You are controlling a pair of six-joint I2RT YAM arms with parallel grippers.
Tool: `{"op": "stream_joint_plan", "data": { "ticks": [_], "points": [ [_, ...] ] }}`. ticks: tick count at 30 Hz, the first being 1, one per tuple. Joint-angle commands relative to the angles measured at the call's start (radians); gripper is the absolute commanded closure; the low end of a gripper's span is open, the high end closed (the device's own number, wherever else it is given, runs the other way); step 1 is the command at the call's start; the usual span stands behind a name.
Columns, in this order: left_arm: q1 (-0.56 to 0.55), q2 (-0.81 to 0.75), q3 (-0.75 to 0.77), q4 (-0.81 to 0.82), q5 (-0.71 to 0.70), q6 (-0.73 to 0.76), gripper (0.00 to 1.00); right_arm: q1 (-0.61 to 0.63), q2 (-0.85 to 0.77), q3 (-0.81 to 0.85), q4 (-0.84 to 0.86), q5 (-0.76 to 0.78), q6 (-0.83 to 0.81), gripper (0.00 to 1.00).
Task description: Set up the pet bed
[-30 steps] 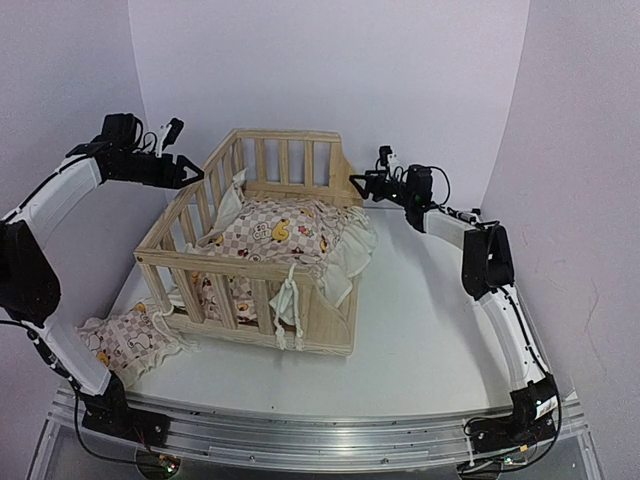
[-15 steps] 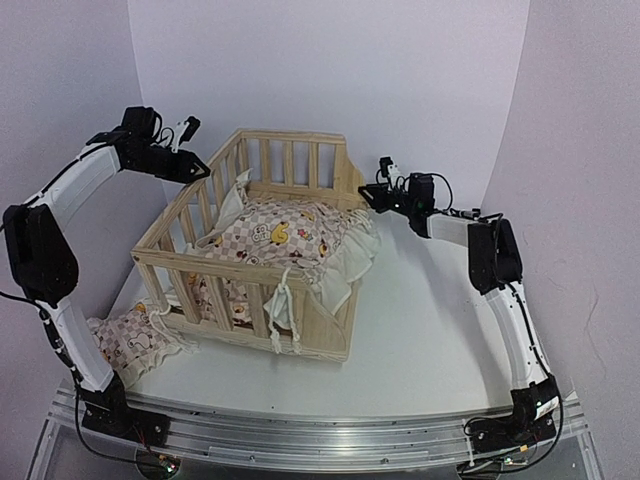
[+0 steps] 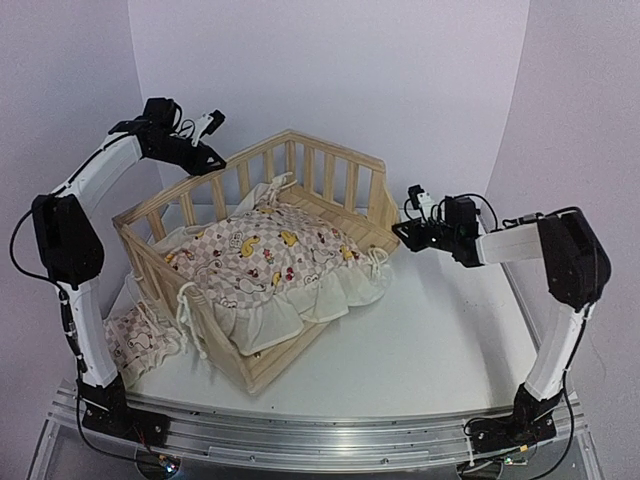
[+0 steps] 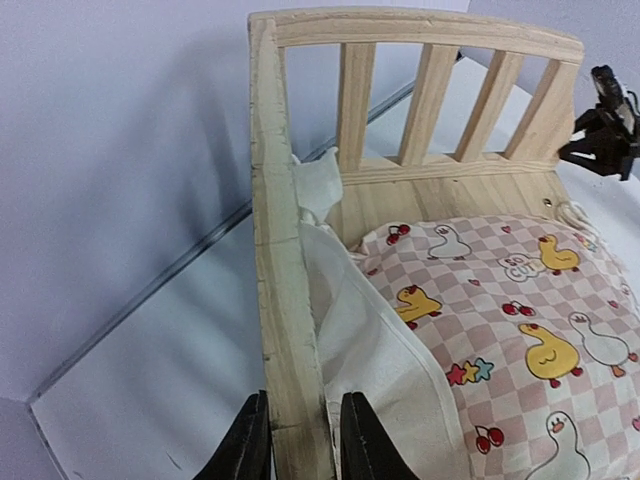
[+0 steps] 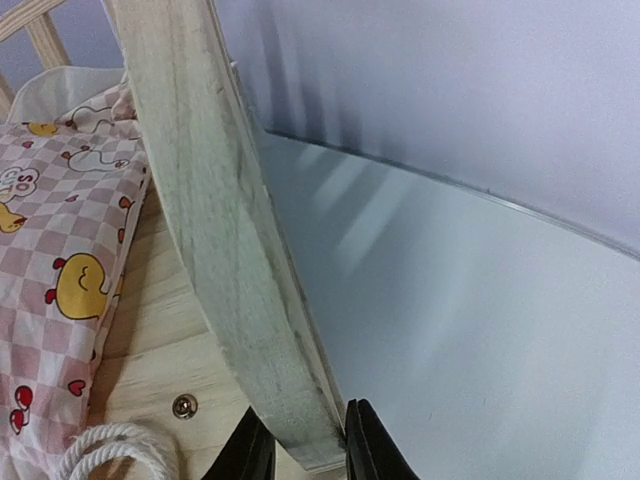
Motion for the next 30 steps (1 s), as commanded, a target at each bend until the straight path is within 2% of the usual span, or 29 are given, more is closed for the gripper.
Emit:
{"op": "stream_joint_plan", "data": {
  "ticks": [1, 6, 11, 14, 16, 18, 20, 25, 30],
  "points": [
    [-0.171, 0.162, 0.102, 0.103, 0.107, 0.132, 0.86, 0.098, -0.262, -0.203, -0.006, -0.077, 0.03, 0.7],
    [-0.258, 0.27, 0.196, 0.23, 0.112, 0.175, 0.86, 0.115, -0.522, -0.329, -0.185, -0.003, 0.09, 0.61],
    [-0.308, 0.346, 0.275, 0.369, 0.109, 0.147, 0.85, 0.124, -0.734, -0.352, -0.409, 0.033, 0.106, 0.53],
    [-0.315, 0.343, 0.286, 0.448, 0.093, 0.12, 0.77, 0.123, -0.826, -0.331, -0.536, 0.057, 0.128, 0.46],
    [-0.315, 0.328, 0.303, 0.477, 0.062, 0.111, 0.66, 0.124, -0.862, -0.294, -0.6, 0.08, 0.144, 0.43],
    [-0.315, 0.299, 0.313, 0.491, 0.043, 0.119, 0.53, 0.123, -0.879, -0.24, -0.66, 0.105, 0.156, 0.42],
    [-0.315, 0.255, 0.327, 0.494, 0.02, 0.133, 0.46, 0.123, -0.868, -0.168, -0.702, 0.118, 0.157, 0.41],
    [-0.313, 0.086, 0.326, 0.426, -0.065, 0.215, 0.4, 0.124, -0.759, 0.051, -0.751, 0.149, 0.16, 0.41],
    [-0.287, -0.159, 0.166, 0.262, -0.219, 0.312, 0.38, 0.123, -0.619, 0.235, -0.773, 0.232, 0.196, 0.37]
  ]
}}
